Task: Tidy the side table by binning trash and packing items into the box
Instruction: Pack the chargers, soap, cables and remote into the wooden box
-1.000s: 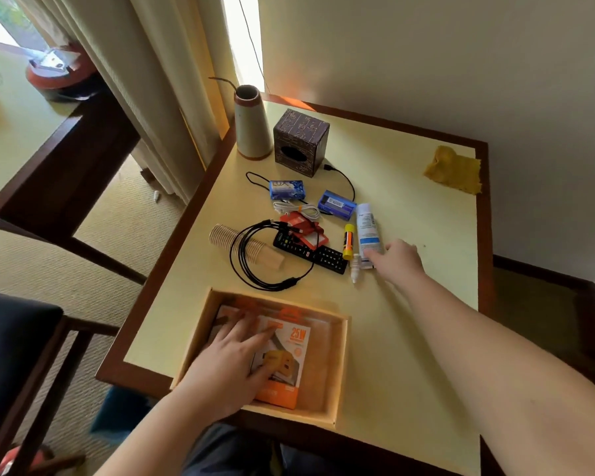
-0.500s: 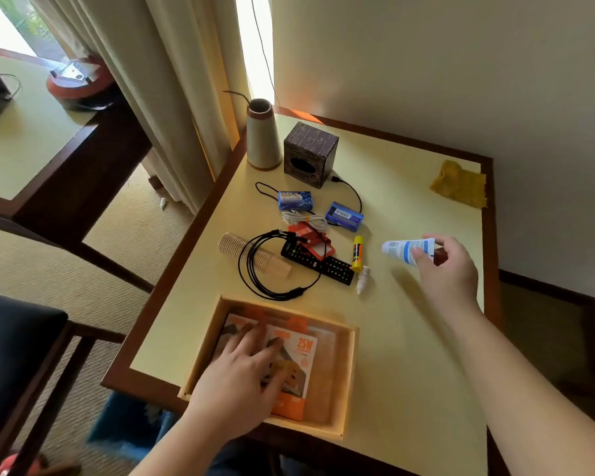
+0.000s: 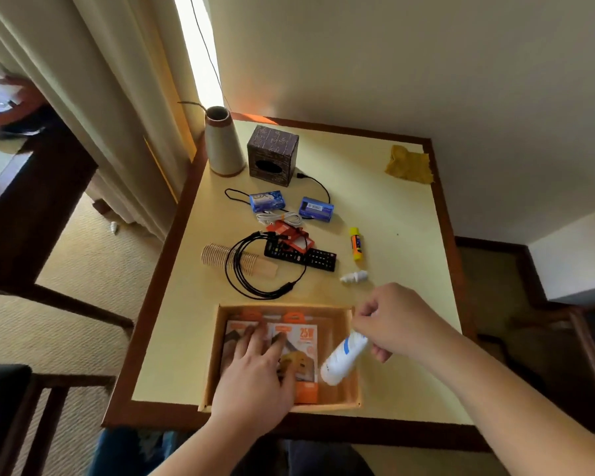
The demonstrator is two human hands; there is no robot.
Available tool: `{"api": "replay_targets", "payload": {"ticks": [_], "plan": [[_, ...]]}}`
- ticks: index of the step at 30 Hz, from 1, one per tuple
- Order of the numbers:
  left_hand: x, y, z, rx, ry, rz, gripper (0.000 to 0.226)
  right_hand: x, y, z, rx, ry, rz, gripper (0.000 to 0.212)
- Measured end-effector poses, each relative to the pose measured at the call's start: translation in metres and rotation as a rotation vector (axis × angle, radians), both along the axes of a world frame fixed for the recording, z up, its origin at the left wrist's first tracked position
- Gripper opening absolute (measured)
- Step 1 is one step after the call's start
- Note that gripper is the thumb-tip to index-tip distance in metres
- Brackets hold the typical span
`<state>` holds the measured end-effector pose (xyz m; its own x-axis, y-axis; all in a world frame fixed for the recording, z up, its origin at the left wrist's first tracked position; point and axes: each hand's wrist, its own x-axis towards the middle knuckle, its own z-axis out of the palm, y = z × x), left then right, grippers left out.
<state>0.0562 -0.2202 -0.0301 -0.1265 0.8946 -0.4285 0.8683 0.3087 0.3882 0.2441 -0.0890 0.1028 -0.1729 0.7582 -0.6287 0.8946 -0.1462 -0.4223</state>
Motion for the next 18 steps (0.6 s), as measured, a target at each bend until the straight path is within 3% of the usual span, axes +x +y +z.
{"api": "replay_targets", "payload": {"ticks": [5,10,14,18], "plan": [[-0.003,-0.002,-0.002,0.041,-0.007,-0.014,0.068,-0.034,-0.016,-0.049,-0.09,-0.245,0.079,0.024],[-0.004,-0.002,-0.005,0.048,-0.015,-0.033,0.069,-0.039,-0.013,-0.064,0.094,-0.402,0.279,0.056],[-0.003,-0.002,-0.002,0.055,-0.021,-0.033,0.068,-0.027,-0.014,-0.062,0.266,-0.286,0.497,0.032],[-0.004,-0.002,-0.003,0.055,-0.011,-0.034,0.068,-0.012,-0.018,-0.076,0.476,-0.306,0.729,0.014]]}}
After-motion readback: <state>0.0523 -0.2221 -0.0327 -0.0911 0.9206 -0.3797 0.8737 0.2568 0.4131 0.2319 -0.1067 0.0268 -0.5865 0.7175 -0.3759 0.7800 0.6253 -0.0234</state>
